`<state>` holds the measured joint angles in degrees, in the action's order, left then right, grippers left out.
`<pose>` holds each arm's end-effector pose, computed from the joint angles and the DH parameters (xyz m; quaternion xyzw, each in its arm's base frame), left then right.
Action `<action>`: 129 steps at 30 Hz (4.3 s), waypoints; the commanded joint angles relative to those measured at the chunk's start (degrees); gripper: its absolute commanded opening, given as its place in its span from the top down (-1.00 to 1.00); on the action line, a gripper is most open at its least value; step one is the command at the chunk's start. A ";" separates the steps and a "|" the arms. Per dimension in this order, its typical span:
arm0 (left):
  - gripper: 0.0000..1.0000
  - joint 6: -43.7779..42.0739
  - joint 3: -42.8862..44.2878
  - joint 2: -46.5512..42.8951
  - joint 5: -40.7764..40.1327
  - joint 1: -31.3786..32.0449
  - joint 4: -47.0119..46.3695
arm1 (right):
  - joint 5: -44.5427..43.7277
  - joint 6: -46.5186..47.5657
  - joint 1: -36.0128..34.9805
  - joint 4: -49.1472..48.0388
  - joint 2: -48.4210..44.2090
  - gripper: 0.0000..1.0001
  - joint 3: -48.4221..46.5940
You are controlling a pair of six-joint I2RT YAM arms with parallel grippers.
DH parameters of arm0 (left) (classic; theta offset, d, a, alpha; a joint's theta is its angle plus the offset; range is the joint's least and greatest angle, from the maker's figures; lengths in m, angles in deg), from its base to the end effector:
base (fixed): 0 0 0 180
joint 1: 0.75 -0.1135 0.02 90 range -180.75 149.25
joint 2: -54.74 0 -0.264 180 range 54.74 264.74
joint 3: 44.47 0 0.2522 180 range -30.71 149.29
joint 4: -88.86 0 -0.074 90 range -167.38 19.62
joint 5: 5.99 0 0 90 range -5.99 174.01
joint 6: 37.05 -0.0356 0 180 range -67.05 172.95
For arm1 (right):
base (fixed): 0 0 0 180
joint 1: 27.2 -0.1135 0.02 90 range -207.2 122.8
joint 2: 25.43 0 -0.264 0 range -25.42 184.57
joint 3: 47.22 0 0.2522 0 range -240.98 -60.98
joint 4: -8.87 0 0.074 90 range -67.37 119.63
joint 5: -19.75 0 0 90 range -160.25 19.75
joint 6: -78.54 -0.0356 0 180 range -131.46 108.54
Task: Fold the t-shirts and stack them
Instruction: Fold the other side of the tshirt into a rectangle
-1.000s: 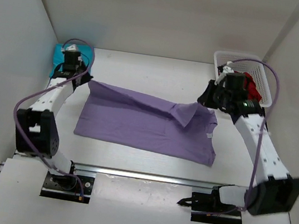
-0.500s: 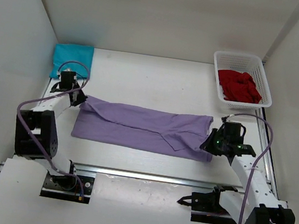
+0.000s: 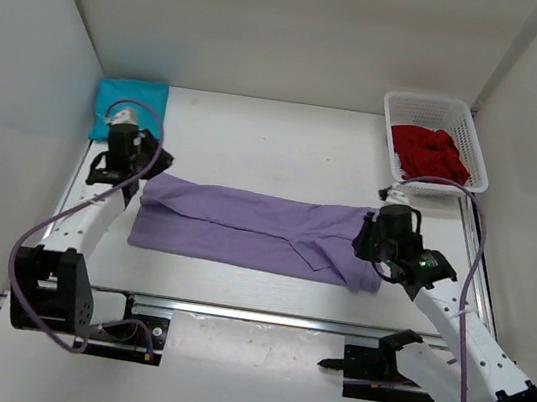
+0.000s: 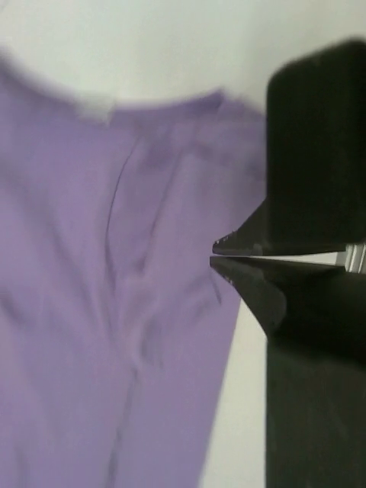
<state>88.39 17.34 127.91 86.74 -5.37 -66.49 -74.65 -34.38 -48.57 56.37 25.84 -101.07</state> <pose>0.2787 0.0208 0.2521 -0.2949 0.8406 -0.1410 0.4318 0.1726 0.0646 0.2535 0.0272 0.9226 0.1115 0.3682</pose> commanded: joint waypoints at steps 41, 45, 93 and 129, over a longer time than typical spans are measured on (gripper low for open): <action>0.26 5.69 -28.19 -11.82 4.75 26.95 -16.78 | 13.46 0.50 -16.18 -8.96 26.18 0.51 -8.68; 0.26 6.48 -28.02 -12.17 4.31 29.05 -17.31 | 12.32 0.85 -3.20 -12.01 18.71 0.45 -6.76; 0.30 7.89 -21.42 13.93 5.10 46.99 -25.66 | 13.98 0.15 23.83 -36.28 48.14 0.80 -17.82; 0.29 14.30 -21.25 13.21 11.60 -11.36 -21.96 | 12.94 -10.92 10.82 -35.59 3.94 1.00 29.02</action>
<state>101.61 -4.47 137.66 96.46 -14.24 -87.84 -58.68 -44.78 -38.38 19.21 31.24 -73.36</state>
